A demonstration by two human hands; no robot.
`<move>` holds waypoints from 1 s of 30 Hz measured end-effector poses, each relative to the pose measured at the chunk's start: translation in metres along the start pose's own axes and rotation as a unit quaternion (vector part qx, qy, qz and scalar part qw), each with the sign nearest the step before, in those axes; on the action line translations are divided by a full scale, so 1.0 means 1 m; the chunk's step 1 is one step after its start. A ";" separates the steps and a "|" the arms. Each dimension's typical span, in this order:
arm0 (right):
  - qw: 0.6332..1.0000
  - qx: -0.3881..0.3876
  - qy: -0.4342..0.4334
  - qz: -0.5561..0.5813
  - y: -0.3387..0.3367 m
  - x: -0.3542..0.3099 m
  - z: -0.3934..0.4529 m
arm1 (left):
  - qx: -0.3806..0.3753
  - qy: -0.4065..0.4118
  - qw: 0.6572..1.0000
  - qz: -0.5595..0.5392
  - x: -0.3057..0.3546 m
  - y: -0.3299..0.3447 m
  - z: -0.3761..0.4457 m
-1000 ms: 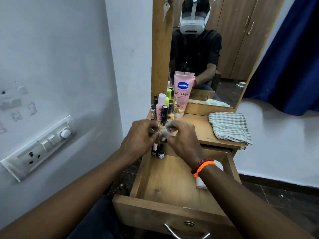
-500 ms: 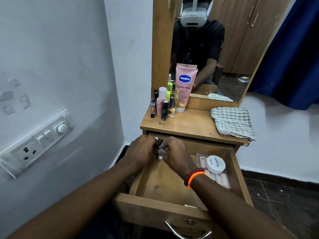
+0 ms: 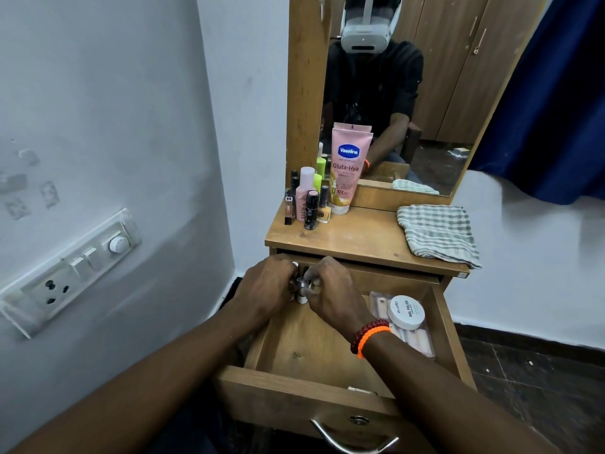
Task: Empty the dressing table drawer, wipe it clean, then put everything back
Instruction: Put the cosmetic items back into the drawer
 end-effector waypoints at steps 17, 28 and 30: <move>0.985 0.149 -0.052 -0.072 -0.084 -0.047 0.065 | 0.171 -0.059 0.983 0.033 -0.036 -0.082 0.054; 0.983 0.174 -0.049 0.007 -0.095 -0.042 0.073 | 0.209 -0.034 0.977 0.031 -0.030 -0.086 0.053; 0.983 0.173 -0.055 0.037 -0.101 -0.042 0.067 | 0.207 -0.031 0.978 0.005 -0.026 -0.090 0.045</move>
Point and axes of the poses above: each hand's wrist, its own z-axis towards the middle knuckle, its own y-axis out of the palm, x = y × z, the point moved 9 cm from there along z, towards the middle knuckle, and after that the axes turned 11 degrees about y, right-handed, at the moved point
